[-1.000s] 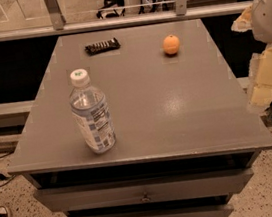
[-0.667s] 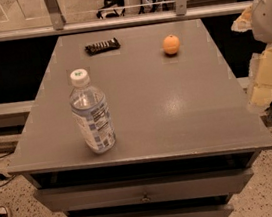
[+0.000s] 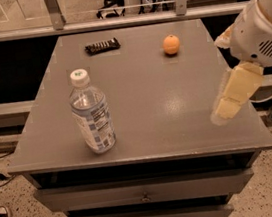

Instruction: Knock blue plastic bottle over

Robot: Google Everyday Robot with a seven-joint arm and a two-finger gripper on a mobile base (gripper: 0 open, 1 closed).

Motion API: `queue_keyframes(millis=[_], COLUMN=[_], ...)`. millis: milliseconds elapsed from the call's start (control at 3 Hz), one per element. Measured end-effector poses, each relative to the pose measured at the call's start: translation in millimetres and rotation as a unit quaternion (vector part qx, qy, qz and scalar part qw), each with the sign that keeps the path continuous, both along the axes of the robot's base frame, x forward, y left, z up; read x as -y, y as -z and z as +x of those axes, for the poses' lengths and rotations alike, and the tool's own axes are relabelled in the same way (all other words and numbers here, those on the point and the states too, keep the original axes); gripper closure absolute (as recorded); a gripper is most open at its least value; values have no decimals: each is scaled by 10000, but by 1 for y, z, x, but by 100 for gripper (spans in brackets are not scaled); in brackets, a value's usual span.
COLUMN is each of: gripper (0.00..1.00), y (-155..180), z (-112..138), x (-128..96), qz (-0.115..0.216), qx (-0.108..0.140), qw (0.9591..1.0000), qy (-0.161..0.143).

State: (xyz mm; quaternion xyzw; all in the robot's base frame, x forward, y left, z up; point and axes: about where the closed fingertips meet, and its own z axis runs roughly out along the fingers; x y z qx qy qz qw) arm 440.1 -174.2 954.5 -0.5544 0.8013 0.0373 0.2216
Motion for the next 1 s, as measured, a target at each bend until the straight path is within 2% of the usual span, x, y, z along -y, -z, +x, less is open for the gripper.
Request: queue_keyframes(millis=[333, 667, 1000], gripper=[0, 0, 0], y=[10, 21, 21], z=[2, 3, 3], x=[-51, -96, -96], qz=[915, 1573, 1573], qx=[22, 14, 15], qw=[9948, 9856, 9856], qy=[439, 623, 623])
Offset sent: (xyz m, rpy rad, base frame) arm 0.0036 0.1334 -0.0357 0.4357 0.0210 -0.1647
